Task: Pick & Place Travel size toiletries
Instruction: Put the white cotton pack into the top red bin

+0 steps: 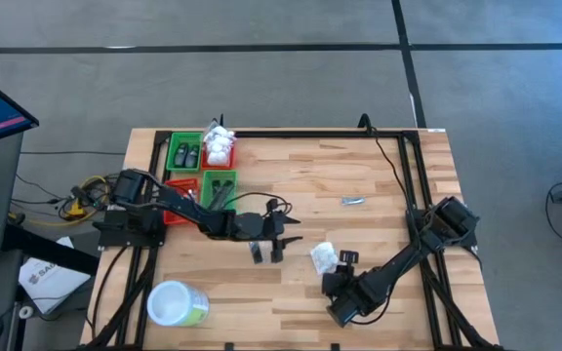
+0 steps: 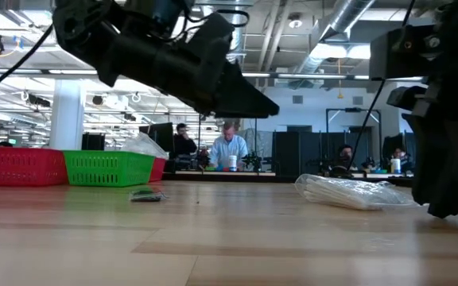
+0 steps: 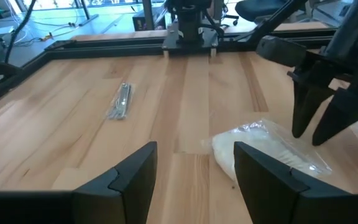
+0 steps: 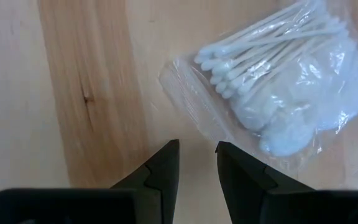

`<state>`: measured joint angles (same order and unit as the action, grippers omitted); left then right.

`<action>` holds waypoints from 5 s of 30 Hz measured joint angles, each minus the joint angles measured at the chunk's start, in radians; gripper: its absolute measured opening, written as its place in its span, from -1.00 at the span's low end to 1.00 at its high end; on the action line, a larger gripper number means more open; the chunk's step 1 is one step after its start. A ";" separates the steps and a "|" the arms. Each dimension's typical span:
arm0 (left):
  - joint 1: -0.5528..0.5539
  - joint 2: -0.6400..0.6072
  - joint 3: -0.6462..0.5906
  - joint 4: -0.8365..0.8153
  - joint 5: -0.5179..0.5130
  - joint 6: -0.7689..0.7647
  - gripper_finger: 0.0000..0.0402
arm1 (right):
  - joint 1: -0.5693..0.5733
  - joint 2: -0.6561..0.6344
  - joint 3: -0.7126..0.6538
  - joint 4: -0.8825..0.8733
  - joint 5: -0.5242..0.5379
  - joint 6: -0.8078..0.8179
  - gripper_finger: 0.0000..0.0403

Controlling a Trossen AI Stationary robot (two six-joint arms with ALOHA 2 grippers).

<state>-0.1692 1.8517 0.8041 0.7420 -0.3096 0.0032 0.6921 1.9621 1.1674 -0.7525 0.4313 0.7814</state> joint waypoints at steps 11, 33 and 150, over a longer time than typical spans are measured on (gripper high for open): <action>0.001 0.144 0.105 0.020 0.031 0.000 0.01 | -0.035 0.004 -0.004 0.031 0.043 -0.035 -0.49; 0.009 0.269 0.175 0.031 0.080 -0.003 0.01 | -0.045 0.004 -0.040 0.086 0.054 -0.074 -0.49; 0.068 0.390 0.182 0.087 0.180 -0.118 -0.47 | -0.101 0.055 0.041 0.006 0.146 -0.203 -0.44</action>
<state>-0.1010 2.2413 0.9859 0.8286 -0.1297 -0.1152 0.5912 2.0174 1.2079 -0.7467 0.5775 0.5782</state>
